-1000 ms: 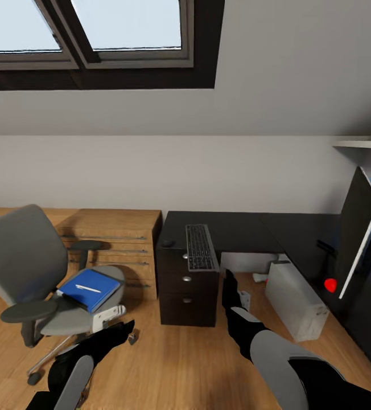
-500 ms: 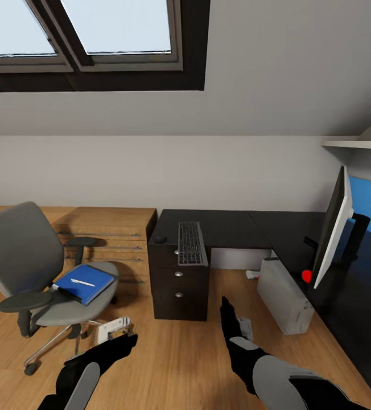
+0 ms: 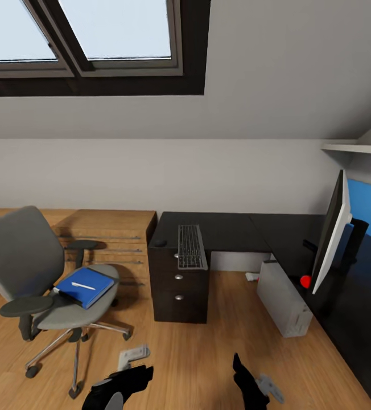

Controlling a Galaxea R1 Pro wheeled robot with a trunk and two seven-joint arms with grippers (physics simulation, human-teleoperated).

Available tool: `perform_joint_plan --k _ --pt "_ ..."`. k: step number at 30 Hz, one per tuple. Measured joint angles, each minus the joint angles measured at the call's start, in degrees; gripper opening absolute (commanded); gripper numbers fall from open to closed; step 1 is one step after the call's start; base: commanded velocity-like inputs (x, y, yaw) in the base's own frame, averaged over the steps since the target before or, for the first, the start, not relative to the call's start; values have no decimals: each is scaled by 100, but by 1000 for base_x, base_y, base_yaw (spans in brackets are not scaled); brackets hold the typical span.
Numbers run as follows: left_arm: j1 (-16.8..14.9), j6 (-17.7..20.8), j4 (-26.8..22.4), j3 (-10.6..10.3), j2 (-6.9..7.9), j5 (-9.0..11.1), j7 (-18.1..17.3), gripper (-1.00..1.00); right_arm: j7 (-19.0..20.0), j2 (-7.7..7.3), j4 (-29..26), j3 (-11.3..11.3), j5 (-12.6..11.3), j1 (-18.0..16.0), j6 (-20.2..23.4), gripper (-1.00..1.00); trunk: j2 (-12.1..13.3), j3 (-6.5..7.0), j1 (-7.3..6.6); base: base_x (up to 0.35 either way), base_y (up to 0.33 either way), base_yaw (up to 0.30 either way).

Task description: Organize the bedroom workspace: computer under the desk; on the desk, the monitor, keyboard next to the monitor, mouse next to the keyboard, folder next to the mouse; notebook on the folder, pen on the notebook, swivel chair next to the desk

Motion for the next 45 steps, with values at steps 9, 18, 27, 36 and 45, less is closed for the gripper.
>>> perform_joint_plan --k 9,18,27,36,45 --pt "-7 -1224 1500 -249 -7 27 2 100 -16 -369 6 4 79 305 -48 100 361 162 -198 0 0 0" --pt "-8 -3445 3331 -604 -4 14 -51 100 -49 -489 8 -13 68 370 -21 100 722 323 -395 0 0 0" --pt "-8 -3669 3525 -625 -2 30 -14 100 -55 -450 15 -15 82 376 -20 100 1083 485 -593 0 0 0" --pt "-8 -3695 3534 -632 -9 29 6 100 -53 -457 10 0 111 378 -32 100 1444 647 -791 0 0 0" --pt "-8 -3686 3535 -623 -3 33 16 100 -52 -440 11 5 118 379 -47 100 1806 809 -987 -89 -43 0"
